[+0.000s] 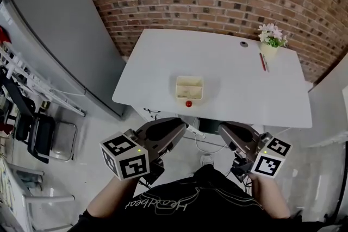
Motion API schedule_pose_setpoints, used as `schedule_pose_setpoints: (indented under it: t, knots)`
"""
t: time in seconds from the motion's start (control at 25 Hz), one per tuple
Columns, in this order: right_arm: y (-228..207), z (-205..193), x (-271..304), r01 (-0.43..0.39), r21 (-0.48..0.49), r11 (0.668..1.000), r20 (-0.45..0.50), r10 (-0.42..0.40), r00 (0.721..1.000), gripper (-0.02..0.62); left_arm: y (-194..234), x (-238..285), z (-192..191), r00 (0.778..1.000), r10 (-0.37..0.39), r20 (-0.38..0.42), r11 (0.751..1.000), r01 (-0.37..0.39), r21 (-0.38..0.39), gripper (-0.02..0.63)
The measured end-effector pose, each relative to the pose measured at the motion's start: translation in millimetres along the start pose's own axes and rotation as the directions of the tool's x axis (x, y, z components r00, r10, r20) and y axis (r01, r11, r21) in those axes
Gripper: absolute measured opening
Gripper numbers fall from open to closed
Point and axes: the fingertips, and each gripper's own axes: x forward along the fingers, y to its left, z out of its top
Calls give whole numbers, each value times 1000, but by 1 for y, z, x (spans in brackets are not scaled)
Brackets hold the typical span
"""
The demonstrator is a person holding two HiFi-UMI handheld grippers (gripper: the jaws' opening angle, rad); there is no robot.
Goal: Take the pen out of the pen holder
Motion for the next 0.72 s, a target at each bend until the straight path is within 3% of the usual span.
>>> schedule_pose_setpoints:
  t: [0.72]
  knots:
    - [-29,-6,19,4,30,1000,-44,-2,999,3,25,20,13,1000,-11,30,997,13,-81,74]
